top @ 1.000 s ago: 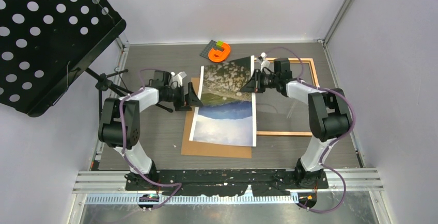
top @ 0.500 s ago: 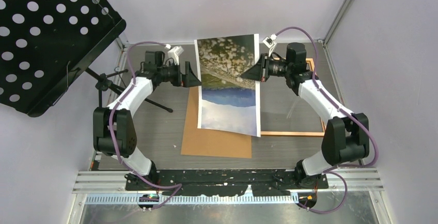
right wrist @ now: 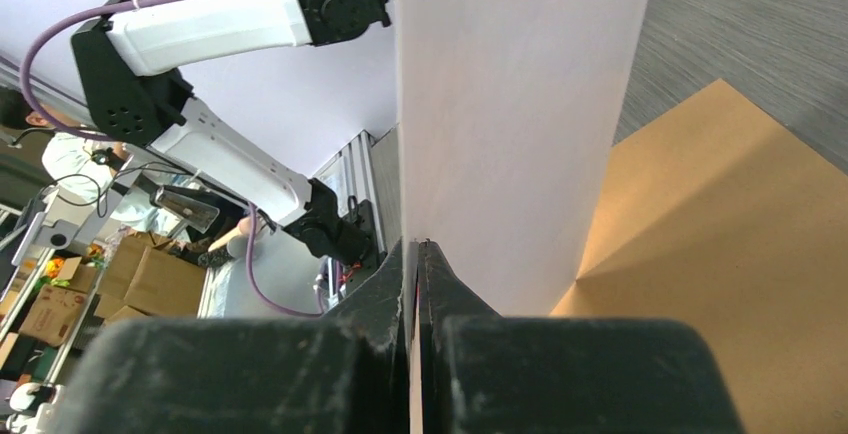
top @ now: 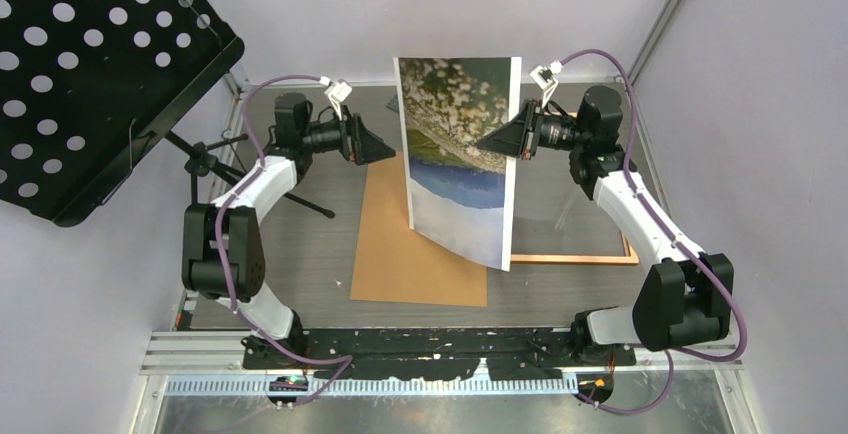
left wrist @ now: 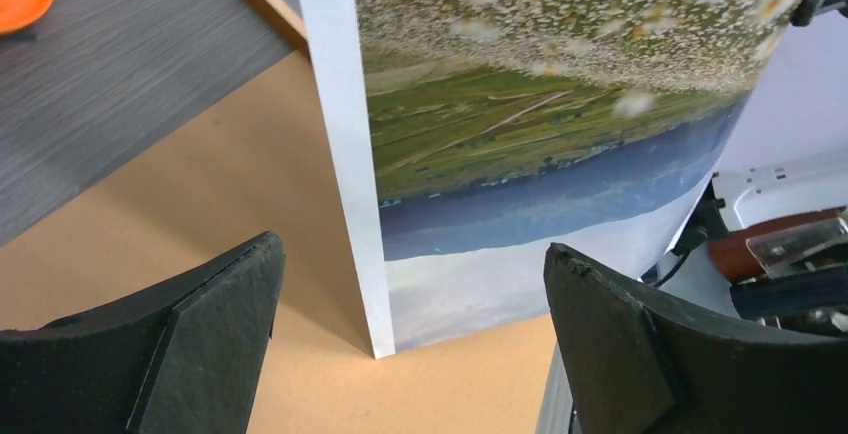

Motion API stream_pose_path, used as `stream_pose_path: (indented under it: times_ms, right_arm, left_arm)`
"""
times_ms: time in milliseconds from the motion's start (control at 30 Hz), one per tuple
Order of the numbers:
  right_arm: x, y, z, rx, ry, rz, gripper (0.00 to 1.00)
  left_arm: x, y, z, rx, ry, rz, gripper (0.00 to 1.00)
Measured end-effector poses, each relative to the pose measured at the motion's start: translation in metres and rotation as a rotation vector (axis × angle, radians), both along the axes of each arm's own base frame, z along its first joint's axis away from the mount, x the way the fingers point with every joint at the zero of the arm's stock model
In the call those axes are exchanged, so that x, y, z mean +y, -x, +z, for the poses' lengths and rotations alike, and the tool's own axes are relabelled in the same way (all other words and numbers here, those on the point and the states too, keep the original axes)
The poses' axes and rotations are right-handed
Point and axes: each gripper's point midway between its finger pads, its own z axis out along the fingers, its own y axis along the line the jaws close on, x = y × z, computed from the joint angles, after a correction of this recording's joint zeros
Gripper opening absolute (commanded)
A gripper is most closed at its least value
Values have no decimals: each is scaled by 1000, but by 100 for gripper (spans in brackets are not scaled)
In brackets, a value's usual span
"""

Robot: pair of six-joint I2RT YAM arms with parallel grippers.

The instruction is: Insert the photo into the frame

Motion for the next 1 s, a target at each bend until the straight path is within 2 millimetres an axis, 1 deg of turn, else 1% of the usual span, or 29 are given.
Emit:
stream_pose_path:
  times_ms: [167, 233, 467, 633, 700, 767, 800, 900, 1000]
  right_arm:
    - [0, 4, 6, 12, -24, 14, 6]
    - [0, 6, 10, 8, -30, 19, 6]
    - [-1, 23, 32, -36, -54, 38, 5]
    - [-2, 30, 42, -68, -62, 45, 6]
    - [-3, 30, 42, -70, -63, 45, 6]
    - [-4, 30, 41, -66, -63, 42, 6]
    - [-5, 29, 41, -65, -63, 38, 6]
    - [-10, 25, 41, -65, -62, 21, 6]
    - [-16, 19, 40, -61, -60, -9, 6]
  left_arm:
    - [-14, -6, 9, -27, 80, -46, 99]
    - [-19, -7, 8, -26, 97, -59, 100]
    - [-38, -11, -2, 4, 146, -103, 100]
    - [-50, -6, 7, 14, 207, -156, 99]
    - [-56, -1, 14, 19, 236, -184, 93]
    - [-63, 6, 20, 31, 267, -223, 81]
    - [-66, 10, 23, 39, 285, -241, 75]
    - [-72, 19, 26, 78, 327, -290, 51]
    - [-72, 26, 27, 110, 342, -320, 32]
